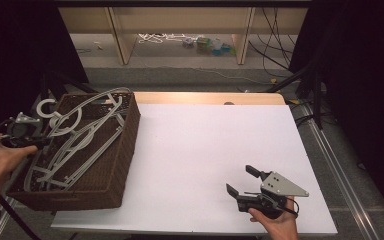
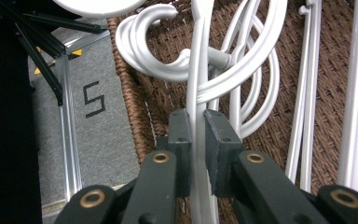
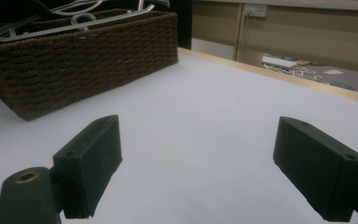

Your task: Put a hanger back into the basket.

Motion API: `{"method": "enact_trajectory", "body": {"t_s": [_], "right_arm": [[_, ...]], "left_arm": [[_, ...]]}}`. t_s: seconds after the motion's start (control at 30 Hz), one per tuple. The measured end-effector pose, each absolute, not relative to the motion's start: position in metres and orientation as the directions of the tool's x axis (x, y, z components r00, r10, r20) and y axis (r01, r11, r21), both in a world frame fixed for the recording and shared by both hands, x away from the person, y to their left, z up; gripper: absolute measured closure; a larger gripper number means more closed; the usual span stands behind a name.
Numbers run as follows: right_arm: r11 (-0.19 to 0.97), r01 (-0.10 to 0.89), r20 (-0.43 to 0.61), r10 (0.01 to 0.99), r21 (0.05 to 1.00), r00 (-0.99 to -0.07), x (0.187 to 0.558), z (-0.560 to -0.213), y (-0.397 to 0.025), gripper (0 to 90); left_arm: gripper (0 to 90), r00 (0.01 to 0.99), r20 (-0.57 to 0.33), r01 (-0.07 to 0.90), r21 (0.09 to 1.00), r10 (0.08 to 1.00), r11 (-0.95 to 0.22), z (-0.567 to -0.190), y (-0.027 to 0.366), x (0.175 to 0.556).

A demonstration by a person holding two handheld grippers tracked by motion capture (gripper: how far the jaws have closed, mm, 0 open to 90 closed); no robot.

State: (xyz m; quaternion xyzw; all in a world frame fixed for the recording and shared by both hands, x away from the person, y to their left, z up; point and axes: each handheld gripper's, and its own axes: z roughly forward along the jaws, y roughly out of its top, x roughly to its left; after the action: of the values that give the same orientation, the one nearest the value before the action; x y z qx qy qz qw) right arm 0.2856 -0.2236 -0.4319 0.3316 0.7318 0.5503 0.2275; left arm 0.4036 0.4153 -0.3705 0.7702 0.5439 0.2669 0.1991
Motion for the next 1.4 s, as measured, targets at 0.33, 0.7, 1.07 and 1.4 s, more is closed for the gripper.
{"method": "enact_trajectory", "body": {"t_s": [0.33, 0.7, 1.07, 1.4], "right_arm": [[0.176, 0.233, 0.029, 0.737, 0.956, -0.675, 0.286, -0.432, -0.224, 16.2], [0.170, 0.238, 0.038, 0.735, 0.956, -0.677, 0.286, -0.433, -0.224, 16.1], [0.172, 0.237, 0.035, 0.737, 0.956, -0.675, 0.287, -0.432, -0.225, 16.1], [0.170, 0.237, 0.037, 0.735, 0.956, -0.677, 0.287, -0.432, -0.224, 16.1]], "left_arm": [[81.4, 0.275, 0.247, 0.745, 0.556, 0.929, -0.368, -0.379, 0.415, 0.404], [81.2, 0.281, 0.220, 0.761, 0.543, 0.934, -0.357, -0.384, 0.411, 0.408], [81.0, 0.307, 0.185, 0.772, 0.526, 0.934, -0.358, -0.391, 0.405, 0.408], [79.1, 0.347, 0.150, 0.779, 0.503, 0.926, -0.373, -0.397, 0.402, 0.407]]}}
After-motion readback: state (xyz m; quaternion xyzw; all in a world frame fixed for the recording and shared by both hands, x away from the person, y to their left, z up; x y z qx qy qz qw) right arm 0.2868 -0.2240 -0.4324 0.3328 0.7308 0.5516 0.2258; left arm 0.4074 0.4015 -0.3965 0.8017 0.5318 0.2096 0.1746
